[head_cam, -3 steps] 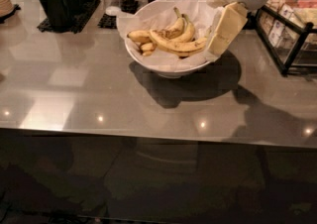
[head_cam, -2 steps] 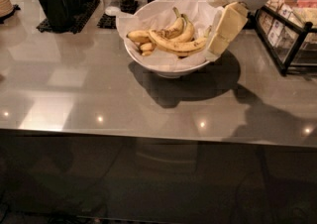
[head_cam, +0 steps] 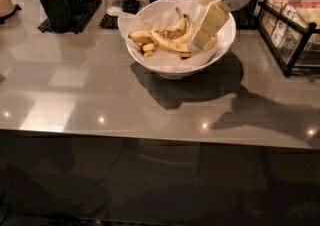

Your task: Pick banana from white bowl

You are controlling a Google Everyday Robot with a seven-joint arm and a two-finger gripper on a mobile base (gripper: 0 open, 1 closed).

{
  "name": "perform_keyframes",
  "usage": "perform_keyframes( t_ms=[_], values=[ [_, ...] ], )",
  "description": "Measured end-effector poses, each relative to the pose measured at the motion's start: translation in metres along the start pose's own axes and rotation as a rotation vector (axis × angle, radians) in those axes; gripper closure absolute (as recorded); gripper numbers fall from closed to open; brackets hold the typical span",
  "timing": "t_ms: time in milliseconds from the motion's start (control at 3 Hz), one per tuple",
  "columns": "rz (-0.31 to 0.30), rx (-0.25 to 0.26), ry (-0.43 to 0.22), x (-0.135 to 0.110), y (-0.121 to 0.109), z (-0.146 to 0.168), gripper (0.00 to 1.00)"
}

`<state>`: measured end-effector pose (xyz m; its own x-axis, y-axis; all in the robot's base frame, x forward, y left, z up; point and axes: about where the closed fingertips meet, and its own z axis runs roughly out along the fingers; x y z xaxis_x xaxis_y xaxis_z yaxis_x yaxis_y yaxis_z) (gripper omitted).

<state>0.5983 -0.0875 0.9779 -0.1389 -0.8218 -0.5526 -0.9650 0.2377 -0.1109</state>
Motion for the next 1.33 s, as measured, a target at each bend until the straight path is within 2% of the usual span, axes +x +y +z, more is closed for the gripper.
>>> perform_keyframes(
  t_ms=[333,667,1000,1333],
  values=[
    [0.014,-0.009,-0.038,-0.015,-0.02,0.015,0.0],
    [0.013,-0.006,-0.043,-0.016,-0.023,0.015,0.18],
    [0.013,-0.006,-0.043,-0.016,-0.023,0.015,0.23],
    [0.034,-0.014,-0.055,-0.014,-0.025,0.026,0.16]
  ],
)
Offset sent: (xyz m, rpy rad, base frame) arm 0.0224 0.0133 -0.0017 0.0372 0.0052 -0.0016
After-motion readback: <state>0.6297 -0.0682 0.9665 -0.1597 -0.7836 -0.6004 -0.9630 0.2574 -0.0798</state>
